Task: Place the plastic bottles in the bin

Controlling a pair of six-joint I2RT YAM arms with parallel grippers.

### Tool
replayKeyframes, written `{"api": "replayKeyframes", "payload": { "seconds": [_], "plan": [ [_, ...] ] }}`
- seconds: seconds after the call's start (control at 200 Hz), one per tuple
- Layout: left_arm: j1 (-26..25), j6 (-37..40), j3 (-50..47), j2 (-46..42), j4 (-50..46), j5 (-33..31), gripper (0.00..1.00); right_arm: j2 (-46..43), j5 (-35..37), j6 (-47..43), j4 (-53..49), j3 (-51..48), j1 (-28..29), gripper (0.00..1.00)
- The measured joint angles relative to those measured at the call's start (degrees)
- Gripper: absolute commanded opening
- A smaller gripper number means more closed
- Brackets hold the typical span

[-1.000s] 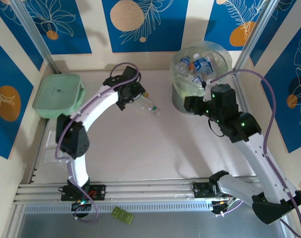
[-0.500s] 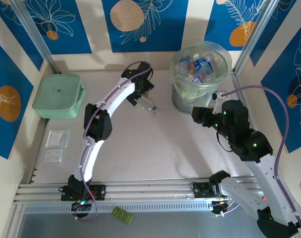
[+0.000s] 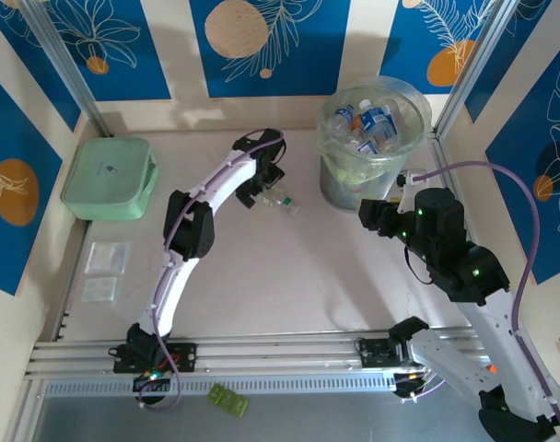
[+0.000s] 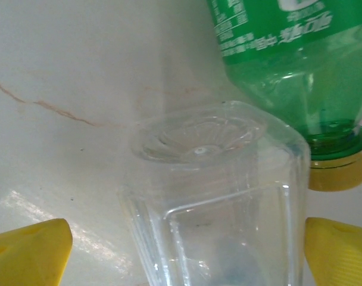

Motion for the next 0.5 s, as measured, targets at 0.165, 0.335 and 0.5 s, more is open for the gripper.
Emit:
{"api": "replayKeyframes", "payload": {
  "seconds": [0.165,0.335,0.5],
  "plan": [
    [0.1,0.1,-7.0,-0.7,1.5,-0.2,0.73,0.0,0.0,0.0,0.0,0.0,0.0,0.68],
    [0.5,0.1,-10.9,-3.9,3.3,0.5,0.61,0.0,0.0,0.2,0.0,0.0,0.0,0.68],
    [0.9,1.2,-15.7,-6.9,4.5,1.2,0.54,0.0,-0.2,0.7,-0.2,0.0,0.0,0.68]
  ]
}}
